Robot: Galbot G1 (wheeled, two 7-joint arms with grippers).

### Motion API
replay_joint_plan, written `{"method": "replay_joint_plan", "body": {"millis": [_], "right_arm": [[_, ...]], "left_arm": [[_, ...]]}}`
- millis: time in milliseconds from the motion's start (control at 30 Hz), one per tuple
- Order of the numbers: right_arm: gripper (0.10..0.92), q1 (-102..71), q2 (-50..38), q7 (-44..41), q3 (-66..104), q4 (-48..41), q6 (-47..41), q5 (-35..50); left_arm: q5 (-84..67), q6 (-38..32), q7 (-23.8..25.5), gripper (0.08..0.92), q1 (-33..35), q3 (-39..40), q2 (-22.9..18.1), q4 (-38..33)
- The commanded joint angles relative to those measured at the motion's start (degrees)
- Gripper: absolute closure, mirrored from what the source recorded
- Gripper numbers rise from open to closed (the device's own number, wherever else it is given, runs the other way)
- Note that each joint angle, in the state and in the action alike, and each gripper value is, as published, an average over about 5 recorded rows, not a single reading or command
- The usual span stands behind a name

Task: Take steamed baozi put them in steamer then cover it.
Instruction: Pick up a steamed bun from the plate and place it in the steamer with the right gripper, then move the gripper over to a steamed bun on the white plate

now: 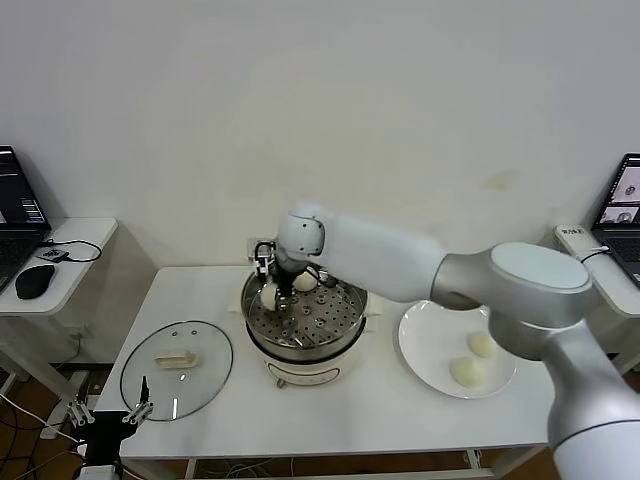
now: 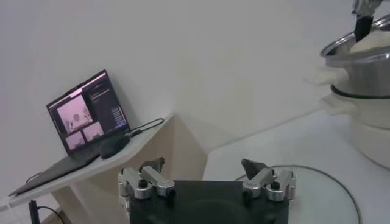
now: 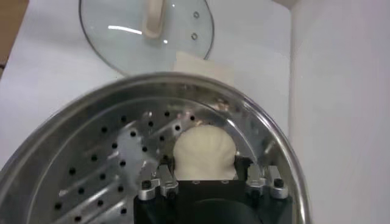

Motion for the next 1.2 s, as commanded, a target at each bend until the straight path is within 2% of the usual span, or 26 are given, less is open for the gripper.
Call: {"method": "replay_joint_plan", "body": {"millis": [33, 200, 300, 467, 767, 1033, 1200], "right_arm": [[0.376, -1.6, 2.7, 0.2, 0.1, -2.8, -0.8, -0.3], [0.247, 1.3, -1.4, -2.6, -0.7, 1.5, -0.4, -0.9], [0.210, 5.9, -6.2, -6.7, -1.7, 6.1, 2.7, -1.6], [0.203, 14.7, -15.3, -13.6, -3.5, 13.9, 10.2, -1.8], [0.203, 18.5, -38.7, -17.4, -6.0, 31.2, 14.2, -4.6], [0.203, 3.7, -56.5, -19.5, 3.0, 36.3, 18.9, -15.7], [0.202, -10.0, -61.3, -19.2, 12.8, 35.8, 20.7, -23.4]], "left_arm": [[0.0, 0.0, 0.0, 0.177, 0.0, 0.0, 0.0, 0.2], [0.1, 0.1, 0.1, 0.177, 0.0, 0.1, -0.1, 0.1], [0.1, 0.1, 0.1, 0.177, 0.1, 0.1, -0.1, 0.1], [0.2, 0.1, 0.2, 0.177, 0.4, 0.1, 0.0, -0.6], [0.6, 0.1, 0.3, 0.177, 1.2, 0.4, 0.1, -0.8], [2.3, 0.4, 0.7, 0.177, 1.2, 2.0, -0.7, -1.7], [2.8, 0.4, 0.7, 0.177, 1.9, 2.4, -0.8, -1.7]]}}
